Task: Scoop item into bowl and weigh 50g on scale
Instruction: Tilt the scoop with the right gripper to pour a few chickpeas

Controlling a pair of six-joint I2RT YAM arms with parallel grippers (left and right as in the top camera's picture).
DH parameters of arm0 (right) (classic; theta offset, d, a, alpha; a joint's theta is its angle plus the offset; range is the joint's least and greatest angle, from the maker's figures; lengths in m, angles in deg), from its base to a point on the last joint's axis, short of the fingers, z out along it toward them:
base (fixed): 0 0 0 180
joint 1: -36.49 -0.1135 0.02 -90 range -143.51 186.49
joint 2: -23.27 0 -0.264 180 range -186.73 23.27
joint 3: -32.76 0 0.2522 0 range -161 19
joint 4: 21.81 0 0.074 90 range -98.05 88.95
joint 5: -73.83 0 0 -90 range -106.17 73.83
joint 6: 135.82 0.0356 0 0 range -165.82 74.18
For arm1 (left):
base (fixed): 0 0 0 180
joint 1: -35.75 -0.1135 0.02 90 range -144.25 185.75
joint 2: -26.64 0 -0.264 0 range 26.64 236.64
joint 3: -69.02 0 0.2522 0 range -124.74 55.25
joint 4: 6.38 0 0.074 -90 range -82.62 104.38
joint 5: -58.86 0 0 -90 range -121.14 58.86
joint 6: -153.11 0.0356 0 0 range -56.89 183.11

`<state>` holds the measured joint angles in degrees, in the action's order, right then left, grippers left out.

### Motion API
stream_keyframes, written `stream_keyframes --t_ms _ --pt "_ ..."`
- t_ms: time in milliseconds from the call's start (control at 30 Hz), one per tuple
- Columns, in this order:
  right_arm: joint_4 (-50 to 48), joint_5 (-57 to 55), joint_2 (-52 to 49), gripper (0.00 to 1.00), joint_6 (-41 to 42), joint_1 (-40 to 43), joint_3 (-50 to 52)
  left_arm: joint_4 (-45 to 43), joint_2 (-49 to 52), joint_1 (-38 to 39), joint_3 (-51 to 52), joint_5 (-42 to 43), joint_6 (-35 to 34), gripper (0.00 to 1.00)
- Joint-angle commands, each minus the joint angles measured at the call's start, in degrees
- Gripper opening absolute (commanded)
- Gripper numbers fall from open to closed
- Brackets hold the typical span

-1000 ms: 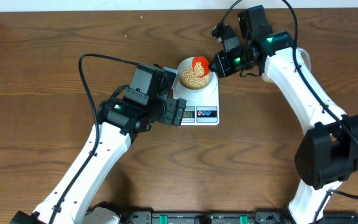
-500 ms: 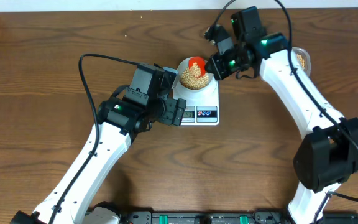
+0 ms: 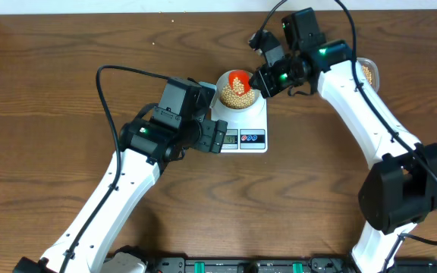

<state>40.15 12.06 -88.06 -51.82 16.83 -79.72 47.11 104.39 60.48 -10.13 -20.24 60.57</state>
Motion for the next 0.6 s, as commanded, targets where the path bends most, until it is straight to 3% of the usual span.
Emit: stream_keyframes --t_ms 0,567 --pt "-0.04 4.37 1.64 0.01 1.51 1.79 -0.57 0.13 -1.14 -0.28 0.33 0.48 0.59 0.88" --pt "0.26 9.44 1.64 0.01 0.98 4.57 -0.57 0.13 -1.14 -0.28 0.33 0.48 0.59 0.88"
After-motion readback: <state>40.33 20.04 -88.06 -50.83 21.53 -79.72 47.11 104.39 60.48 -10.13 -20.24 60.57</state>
